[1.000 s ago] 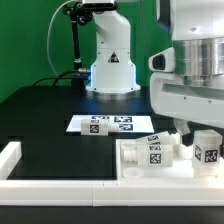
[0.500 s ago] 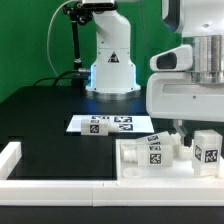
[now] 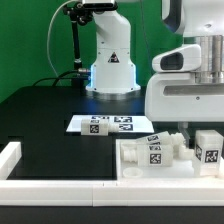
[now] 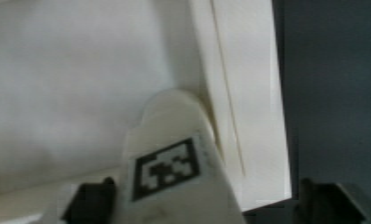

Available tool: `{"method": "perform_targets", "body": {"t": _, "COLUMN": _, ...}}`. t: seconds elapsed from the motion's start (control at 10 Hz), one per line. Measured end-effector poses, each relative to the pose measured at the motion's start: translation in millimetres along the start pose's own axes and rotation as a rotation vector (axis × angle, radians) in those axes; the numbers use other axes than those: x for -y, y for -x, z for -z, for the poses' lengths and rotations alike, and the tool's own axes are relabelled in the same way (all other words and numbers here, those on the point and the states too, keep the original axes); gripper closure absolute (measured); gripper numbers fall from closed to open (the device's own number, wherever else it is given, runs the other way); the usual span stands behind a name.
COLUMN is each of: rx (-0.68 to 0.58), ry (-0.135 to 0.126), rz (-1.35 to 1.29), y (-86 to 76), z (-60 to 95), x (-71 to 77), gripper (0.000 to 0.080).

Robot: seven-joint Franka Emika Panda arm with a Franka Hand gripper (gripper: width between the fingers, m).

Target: Assemble one leg

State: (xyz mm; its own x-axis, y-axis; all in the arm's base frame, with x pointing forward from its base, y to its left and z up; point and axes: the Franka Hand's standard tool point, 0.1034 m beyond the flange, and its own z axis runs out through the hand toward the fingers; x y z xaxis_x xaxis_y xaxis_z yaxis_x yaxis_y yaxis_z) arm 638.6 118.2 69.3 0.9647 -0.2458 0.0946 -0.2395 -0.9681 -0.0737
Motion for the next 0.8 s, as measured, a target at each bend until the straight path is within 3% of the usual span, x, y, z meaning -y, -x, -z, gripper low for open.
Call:
{"method": "perform_targets", "body": {"t": 0.1, "rx": 0.000, "ry": 0.001, "rz": -0.063, "y": -0.7, "z": -0.1, "x": -2.4, "gripper": 0.0432}}
{"method": "perform_targets", "body": {"t": 0.2, "rx": 0.000, "ry": 0.002, "rz": -0.148, "y": -0.7, "z": -0.4, "x": -3.0, "gripper": 0.0511}}
{"method": "perform_targets", "body": {"t": 0.7, "rx": 0.037, "ry": -0.002, "rz": -0.809, "y": 1.1, "z": -2.2, "x": -3.2, "gripper": 0.0511}}
{"method": "perform_targets", "body": {"t": 0.8, "rx": 0.055, "ry": -0.018, "rz": -0.970, "y": 0.0, "z": -2.5, "x": -3.3, "gripper": 0.0511}}
